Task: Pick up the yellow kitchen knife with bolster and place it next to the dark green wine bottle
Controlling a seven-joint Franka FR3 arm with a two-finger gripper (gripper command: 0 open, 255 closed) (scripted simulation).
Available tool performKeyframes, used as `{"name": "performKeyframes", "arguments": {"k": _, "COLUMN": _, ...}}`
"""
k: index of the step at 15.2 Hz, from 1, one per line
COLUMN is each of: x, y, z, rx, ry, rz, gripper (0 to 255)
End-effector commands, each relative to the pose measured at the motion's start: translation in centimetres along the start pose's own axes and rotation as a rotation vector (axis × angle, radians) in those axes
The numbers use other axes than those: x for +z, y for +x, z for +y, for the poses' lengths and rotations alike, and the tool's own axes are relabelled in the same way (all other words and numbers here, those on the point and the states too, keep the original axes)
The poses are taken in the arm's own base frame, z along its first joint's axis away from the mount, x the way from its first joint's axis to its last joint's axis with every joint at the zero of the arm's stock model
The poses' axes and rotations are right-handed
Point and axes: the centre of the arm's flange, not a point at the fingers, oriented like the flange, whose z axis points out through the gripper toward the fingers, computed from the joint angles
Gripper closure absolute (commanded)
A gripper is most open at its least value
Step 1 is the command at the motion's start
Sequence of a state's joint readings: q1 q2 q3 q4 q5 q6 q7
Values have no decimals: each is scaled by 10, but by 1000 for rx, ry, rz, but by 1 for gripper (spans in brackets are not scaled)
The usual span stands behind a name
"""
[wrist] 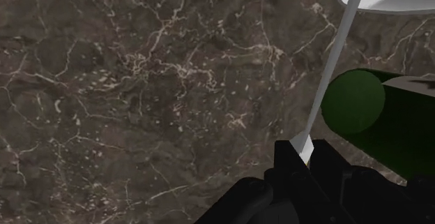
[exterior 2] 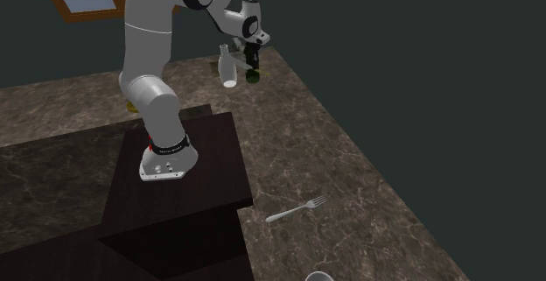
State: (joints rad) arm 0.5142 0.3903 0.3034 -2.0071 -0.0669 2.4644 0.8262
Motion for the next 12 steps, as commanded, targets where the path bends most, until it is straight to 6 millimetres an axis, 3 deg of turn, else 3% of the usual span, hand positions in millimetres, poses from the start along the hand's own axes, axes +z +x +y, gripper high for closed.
{"name": "performKeyframes", "arguments": {"k": 1, "x": 11, "y": -1, "z": 2, "rx": 0, "ry": 0, "rz": 0, "gripper": 255}}
{"name": "performKeyframes", "arguments": {"k": 12, "x": 68, "y": -1, "z": 9, "rx": 0, "ry": 0, "rz": 0, "gripper": 255}}
